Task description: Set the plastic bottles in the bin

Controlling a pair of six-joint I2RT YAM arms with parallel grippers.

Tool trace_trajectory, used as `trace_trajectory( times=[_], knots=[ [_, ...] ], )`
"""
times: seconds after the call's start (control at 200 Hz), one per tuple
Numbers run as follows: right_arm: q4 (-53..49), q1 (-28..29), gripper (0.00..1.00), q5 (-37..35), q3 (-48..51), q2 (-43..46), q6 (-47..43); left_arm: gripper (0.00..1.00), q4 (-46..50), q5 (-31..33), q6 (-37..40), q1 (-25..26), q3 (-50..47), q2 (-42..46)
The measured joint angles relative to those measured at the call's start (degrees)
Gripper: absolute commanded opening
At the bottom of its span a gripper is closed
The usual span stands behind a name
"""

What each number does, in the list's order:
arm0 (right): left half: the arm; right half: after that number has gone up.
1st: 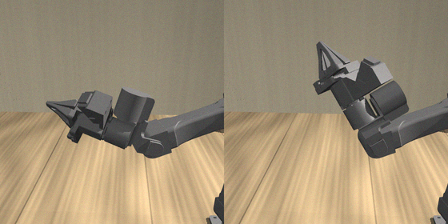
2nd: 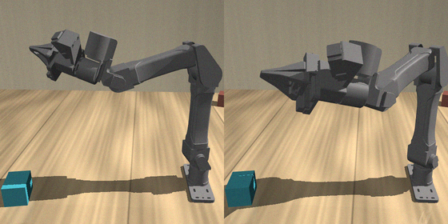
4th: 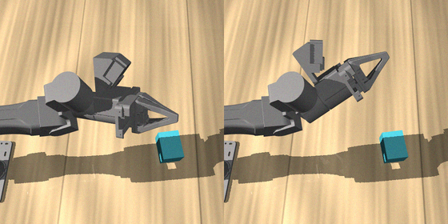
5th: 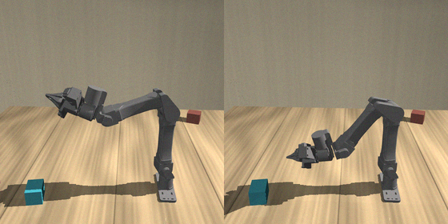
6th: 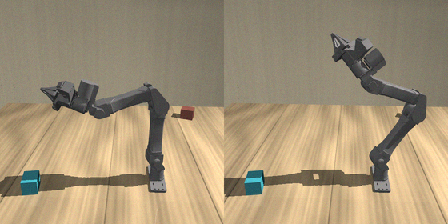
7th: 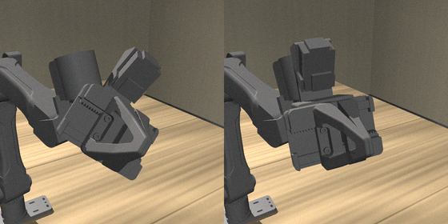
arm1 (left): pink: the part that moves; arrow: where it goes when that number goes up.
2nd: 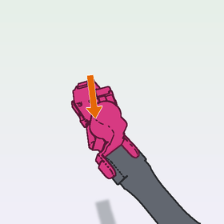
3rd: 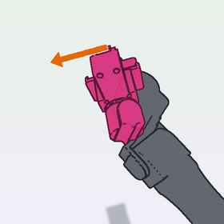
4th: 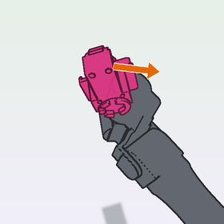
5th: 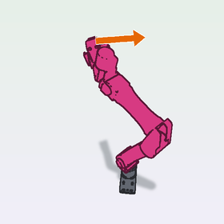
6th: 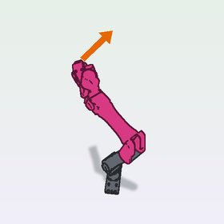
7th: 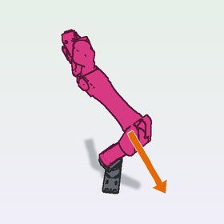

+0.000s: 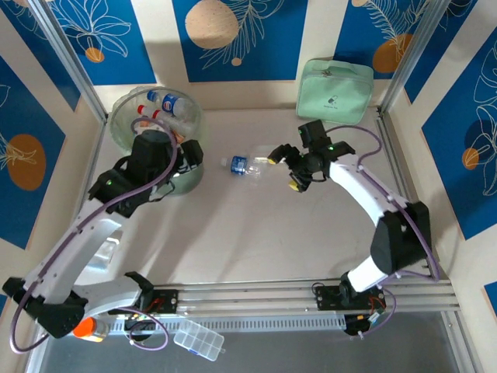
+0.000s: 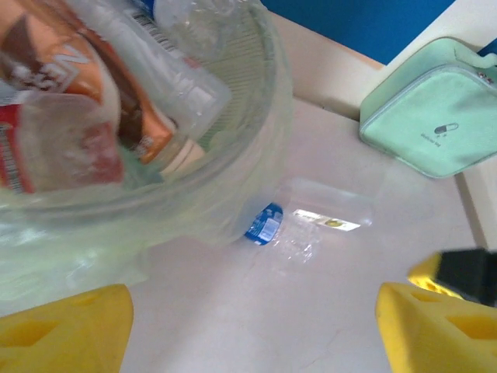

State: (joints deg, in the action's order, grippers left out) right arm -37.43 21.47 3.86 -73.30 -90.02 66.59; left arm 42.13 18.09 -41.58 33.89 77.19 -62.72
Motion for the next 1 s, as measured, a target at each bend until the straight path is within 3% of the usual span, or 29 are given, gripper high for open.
trace_trajectory(
  times=[0.2, 0.49, 1.0],
  knots=[
    [3.7, 3.4, 0.91, -2.2, -2.4, -9.6, 14.7, 0.82, 5.2, 0.6, 1.0, 0.0, -0.4, 9.3],
    [13.5, 5.7, 0.89, -5.4, -6.8, -20.1, 29.3, 0.81, 13.7, 1.9, 1.4, 0.0, -0.3, 13.9],
    [19.7, 7.0, 0.88, -10.1, -10.3, -28.3, 38.4, 0.82, 17.1, -1.9, 3.2, 0.0, 1.3, 15.1]
  ],
)
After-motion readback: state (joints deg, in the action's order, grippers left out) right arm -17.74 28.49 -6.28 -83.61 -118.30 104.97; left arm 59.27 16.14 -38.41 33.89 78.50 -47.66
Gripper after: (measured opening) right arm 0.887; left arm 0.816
